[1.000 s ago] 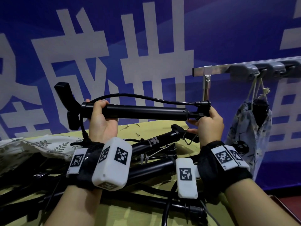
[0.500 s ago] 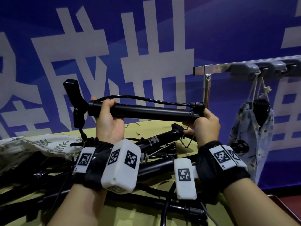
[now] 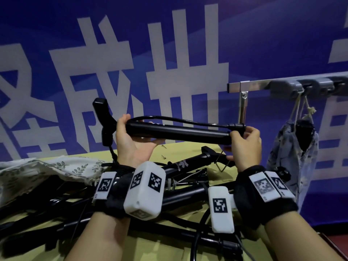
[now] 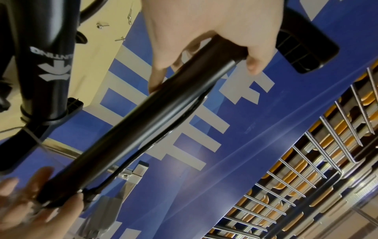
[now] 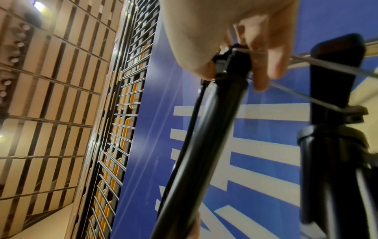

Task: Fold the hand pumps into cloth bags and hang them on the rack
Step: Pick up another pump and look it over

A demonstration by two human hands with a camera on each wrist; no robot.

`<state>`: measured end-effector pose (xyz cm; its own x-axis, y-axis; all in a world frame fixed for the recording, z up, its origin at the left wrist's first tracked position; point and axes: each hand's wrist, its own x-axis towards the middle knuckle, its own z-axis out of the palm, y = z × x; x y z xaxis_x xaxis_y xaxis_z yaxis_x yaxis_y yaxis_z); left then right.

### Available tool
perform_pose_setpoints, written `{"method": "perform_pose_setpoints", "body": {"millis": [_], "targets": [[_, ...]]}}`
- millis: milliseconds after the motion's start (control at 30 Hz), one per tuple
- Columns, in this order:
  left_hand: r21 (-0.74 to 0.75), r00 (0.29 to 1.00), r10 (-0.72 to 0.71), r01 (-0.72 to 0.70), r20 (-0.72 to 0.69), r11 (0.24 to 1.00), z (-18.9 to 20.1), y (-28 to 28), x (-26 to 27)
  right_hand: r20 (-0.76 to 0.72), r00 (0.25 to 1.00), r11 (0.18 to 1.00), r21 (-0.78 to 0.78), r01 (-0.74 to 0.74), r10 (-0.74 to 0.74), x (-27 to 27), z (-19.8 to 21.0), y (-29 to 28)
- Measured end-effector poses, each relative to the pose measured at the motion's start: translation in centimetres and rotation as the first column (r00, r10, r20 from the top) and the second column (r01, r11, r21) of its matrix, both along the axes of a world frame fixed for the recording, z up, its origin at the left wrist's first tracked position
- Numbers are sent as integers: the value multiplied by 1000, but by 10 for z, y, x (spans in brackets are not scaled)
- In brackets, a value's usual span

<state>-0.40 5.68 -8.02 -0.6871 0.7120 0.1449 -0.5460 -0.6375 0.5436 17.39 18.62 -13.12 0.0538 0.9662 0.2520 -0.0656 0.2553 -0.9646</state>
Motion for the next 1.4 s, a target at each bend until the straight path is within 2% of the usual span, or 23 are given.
{"method": "perform_pose_setpoints", "body": {"millis": [100, 167, 233, 300, 367, 433, 533, 600, 733, 800, 867, 933, 967, 1033, 1100, 1167, 1300, 1400], "targets": [[42, 998, -25, 28, -66, 999, -1, 3, 4, 216, 974, 997, -24, 69, -62, 13, 5, 5], [51, 996, -36, 40, -85, 998, -1, 4, 9, 371, 922, 992, -7, 126, -115, 20, 13, 5], [49, 995, -53, 57, -81, 997, -1, 7, 11, 488, 846, 976, 84, 200, -215, 22, 25, -2], [66, 995, -63, 68, -73, 996, -3, 9, 11, 541, 784, 951, 219, 220, -306, 21, 38, -10], [67, 993, -69, 76, -92, 995, -3, 14, 11, 588, 737, 923, 363, 129, -334, 19, 50, -15], [33, 992, -70, 74, -107, 997, 3, 19, 17, 676, 682, 896, 439, -67, -280, 13, 65, -22], [56, 987, -78, 86, -138, 995, 23, 22, 38, 794, 602, 830, 392, -397, -87, 0, 91, -38], [86, 978, -80, 98, -192, 991, 39, 19, 55, 768, 641, 790, 383, -478, 16, -2, 110, -50], [14, 934, -76, 87, -348, 996, 61, 15, 83, 629, 777, 769, 493, -407, 8, 3, 142, -61], [-31, 914, -80, 73, -397, 997, 68, 13, 94, 618, 786, 790, 474, -390, 17, 10, 153, -62], [-50, 903, -94, 80, -419, 996, 75, 9, 105, 658, 752, 801, 429, -418, 40, 18, 162, -63], [-74, 904, -141, 122, -404, 990, 80, 5, 112, 677, 734, 826, 384, -414, 53, 24, 167, -61], [-81, 909, -170, 151, -380, 985, 82, 3, 114, 660, 748, 850, 357, -389, 65, 26, 169, -60], [-100, 909, -201, 176, -365, 979, 84, 1, 115, 552, 822, 903, 266, -337, 145, 33, 173, -57], [-134, 896, -190, 147, -402, 980, 82, -2, 117, 362, 893, 933, 136, -334, 267, 41, 175, -59], [-167, 878, -170, 105, -448, 980, 77, -2, 118, 216, 909, 924, 56, -377, 358, 48, 177, -62], [-227, 845, -122, 0, -521, 974, 69, 0, 125, 65, 899, 898, 63, -436, 432, 55, 177, -66], [-265, 836, -109, -44, -537, 963, 67, 3, 127, 4, 921, 912, 134, -387, 390, 58, 178, -68]]}}
